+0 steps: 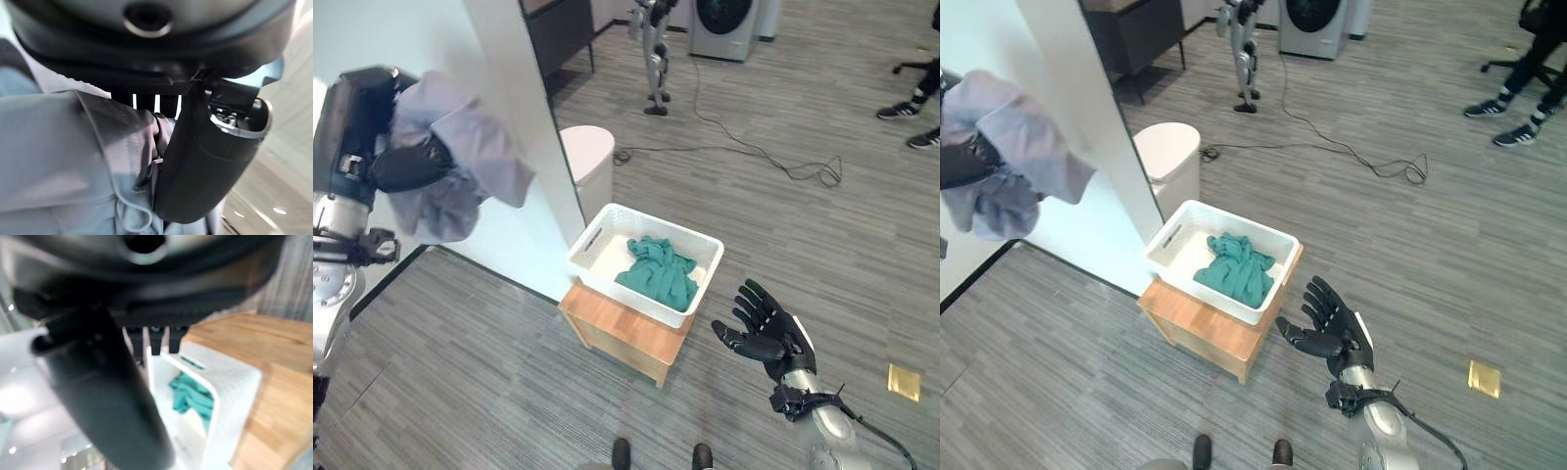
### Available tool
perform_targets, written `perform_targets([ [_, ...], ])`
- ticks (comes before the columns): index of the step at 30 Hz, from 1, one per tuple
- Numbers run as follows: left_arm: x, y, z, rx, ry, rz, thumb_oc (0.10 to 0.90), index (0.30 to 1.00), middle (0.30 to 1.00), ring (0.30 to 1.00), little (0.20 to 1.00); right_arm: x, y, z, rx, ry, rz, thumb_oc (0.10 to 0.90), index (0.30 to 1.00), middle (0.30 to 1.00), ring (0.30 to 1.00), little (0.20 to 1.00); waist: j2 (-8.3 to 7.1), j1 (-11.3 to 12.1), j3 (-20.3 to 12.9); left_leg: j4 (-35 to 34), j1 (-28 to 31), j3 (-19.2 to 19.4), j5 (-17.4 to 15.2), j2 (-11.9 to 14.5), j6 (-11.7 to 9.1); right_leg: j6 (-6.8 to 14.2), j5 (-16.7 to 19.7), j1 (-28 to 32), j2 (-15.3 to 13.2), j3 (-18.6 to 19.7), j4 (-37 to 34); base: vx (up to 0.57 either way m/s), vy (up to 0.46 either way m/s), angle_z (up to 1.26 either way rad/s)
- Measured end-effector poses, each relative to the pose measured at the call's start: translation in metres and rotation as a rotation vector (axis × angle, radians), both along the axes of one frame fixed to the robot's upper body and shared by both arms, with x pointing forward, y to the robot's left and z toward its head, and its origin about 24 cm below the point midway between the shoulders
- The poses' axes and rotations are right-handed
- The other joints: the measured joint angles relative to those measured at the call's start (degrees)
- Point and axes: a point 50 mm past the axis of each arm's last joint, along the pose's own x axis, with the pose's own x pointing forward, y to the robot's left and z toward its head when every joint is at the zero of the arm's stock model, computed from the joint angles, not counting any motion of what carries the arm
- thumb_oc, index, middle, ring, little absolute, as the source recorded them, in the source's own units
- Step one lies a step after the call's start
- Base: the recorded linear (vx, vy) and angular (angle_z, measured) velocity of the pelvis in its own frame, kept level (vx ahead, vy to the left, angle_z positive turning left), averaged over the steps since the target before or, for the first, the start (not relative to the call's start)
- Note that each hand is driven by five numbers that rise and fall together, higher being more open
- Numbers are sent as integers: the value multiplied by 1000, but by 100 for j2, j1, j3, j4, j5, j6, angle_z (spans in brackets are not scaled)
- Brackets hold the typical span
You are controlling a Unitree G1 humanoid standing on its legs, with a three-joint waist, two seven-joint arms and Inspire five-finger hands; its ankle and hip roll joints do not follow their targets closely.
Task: Pick up bed clothes into laundry basket.
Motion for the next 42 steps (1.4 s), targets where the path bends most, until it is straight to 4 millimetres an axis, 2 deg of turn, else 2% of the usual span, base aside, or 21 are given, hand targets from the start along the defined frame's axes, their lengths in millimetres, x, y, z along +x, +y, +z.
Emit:
perform_targets([
  [3,19,-18,4,34,31,-59,400,300,300,300,300,-7,7,-7,14,35,22,800,900,900,900,900,-47,-208,16,-45,3,71,-36,-29,15,89,100,120,-28,75,-358,42,-23,-22],
  [5,28,-32,8,73,46,-96,400,300,300,300,300,-11,5,-12,14,59,16,800,900,900,900,900,-54,-314,27,-46,-8,132,-36,-20,14,75,121,94,-7,133,-387,34,-4,-19],
  [7,34,-46,16,113,43,-140,400,300,300,300,300,-13,5,-16,21,78,5,800,900,900,900,900,-52,-524,28,-47,-20,209,-37,14,14,60,132,24,34,257,-388,60,0,-24],
  [9,35,-51,21,125,31,-156,400,300,300,300,300,-13,5,-17,22,80,5,800,900,900,900,900,-46,-563,32,-47,-17,305,-37,29,13,45,145,-18,52,317,-388,51,2,-30],
  [10,36,-54,26,131,19,-164,400,300,300,300,300,-14,5,-17,22,82,4,800,900,900,900,900,-30,-654,41,-48,-10,331,-40,37,8,43,146,-37,64,382,-390,27,7,-28],
  [14,44,-65,57,150,-50,-178,400,300,300,300,300,-18,3,-19,23,94,-3,800,900,900,900,900,76,-861,126,-48,15,458,-92,112,-64,-4,205,-145,165,571,-388,-74,38,-27],
  [17,40,-67,92,164,-136,-170,400,300,300,300,300,-9,-2,-9,-6,55,3,800,900,900,900,900,212,-869,294,-48,-311,603,-96,143,-70,17,347,-531,196,726,-387,-37,28,-31],
  [18,40,-67,96,164,-145,-167,400,300,300,300,300,-9,-3,-9,-6,56,-4,800,900,900,900,900,233,-893,349,-48,-333,640,-95,145,-71,6,391,-580,205,754,-387,-1,15,-31],
  [19,42,-63,94,177,-136,-146,400,300,300,300,300,-12,-5,-10,-7,62,-11,800,900,900,900,900,267,-986,387,-49,-342,704,-94,150,-73,4,406,-639,226,831,-390,-11,21,-30],
  [23,44,-61,93,196,-126,-129,400,300,300,300,300,-16,-12,-10,-21,69,-36,800,900,900,900,900,305,-1038,577,-50,-468,789,-90,179,-83,-8,457,-790,261,906,-388,-45,22,-16],
  [26,47,-60,86,229,-100,-110,400,300,300,300,300,-14,-13,-9,-28,66,-35,800,900,900,900,900,217,-1070,760,-49,-570,839,-61,230,-119,-48,524,-927,318,934,-387,8,4,-9],
  [29,53,-50,76,270,-60,-40,400,300,300,300,300,-11,-13,-6,-33,53,-28,800,900,900,900,900,160,-1099,866,-49,-573,900,-62,270,-122,-68,540,-955,364,943,-386,-13,7,-9],
  [35,60,-36,62,295,6,44,400,300,300,300,300,5,-9,10,-44,-24,-2,800,900,900,900,900,-27,-1101,992,-49,-626,927,-65,313,-127,-92,558,-1021,413,922,-384,-16,8,-5],
  [39,64,-23,36,284,97,88,400,300,300,300,300,12,-7,16,-45,-59,0,800,900,900,900,900,-111,-1051,1041,-49,-639,924,-73,317,-137,-92,558,-1033,414,879,-385,9,10,1],
  [42,70,-1,22,288,170,199,400,300,300,300,300,16,-2,17,-43,-65,17,800,900,900,900,900,-171,-1017,1077,-49,-646,928,-73,317,-138,-100,564,-1044,412,878,-385,-3,10,0],
])
